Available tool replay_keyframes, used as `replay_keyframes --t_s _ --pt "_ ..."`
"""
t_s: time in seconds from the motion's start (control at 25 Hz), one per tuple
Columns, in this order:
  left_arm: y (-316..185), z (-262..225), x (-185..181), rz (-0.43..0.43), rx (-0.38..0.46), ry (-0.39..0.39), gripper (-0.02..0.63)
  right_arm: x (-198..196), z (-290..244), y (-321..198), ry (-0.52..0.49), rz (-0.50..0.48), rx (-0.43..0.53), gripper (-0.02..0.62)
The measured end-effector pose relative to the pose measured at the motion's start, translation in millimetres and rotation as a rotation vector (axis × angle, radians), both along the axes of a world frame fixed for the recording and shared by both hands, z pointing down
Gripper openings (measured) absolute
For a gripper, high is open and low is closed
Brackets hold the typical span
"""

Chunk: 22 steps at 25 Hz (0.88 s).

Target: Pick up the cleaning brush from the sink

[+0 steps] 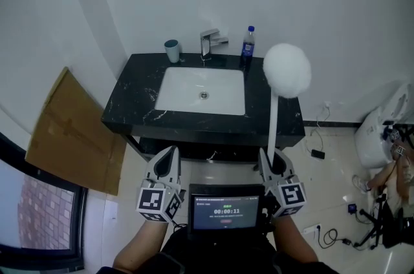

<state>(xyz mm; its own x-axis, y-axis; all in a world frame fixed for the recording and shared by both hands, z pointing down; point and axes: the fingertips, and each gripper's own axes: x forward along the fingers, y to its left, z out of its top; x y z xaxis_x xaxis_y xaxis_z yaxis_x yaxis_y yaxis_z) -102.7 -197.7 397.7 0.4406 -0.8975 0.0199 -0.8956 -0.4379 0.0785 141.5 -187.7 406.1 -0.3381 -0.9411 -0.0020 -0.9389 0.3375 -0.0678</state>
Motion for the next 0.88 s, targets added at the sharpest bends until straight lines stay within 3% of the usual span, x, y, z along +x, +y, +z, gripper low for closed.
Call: replay_keyframes --t_s 0.88 --pt "-3 -4 -19 -0.078 -0.031 0.020 0.014 3 -6 13 -0.001 0.025 0.005 0.043"
